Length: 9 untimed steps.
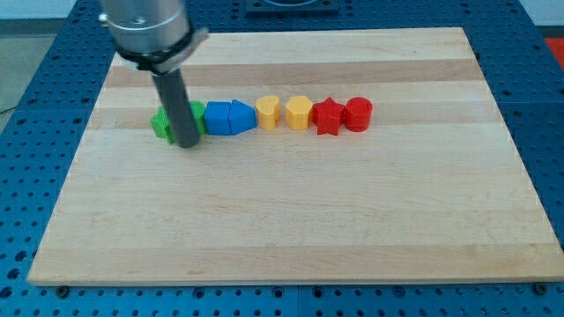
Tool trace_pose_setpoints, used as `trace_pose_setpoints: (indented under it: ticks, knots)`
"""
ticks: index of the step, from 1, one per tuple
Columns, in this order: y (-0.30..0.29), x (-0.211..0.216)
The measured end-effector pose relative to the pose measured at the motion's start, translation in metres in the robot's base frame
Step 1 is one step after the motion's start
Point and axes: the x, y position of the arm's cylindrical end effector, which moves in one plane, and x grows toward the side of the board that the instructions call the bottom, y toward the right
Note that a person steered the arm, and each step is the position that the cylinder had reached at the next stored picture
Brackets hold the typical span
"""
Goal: Separate the green circle from the green star and blue cube
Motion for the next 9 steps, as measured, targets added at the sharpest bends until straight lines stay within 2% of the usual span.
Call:
trace_pose_setpoints:
  ticks: [1, 2, 3, 4, 5, 6, 8, 9]
  knots:
    - [-0.008, 0.000]
    - [0.023, 0.011]
    - [0.046, 0.000]
    - [0.041, -0.023]
    - [-0.001, -0.030]
    - [0.003, -0.030]
    - [0.010, -0.060]
    - [-0.035, -0.063]
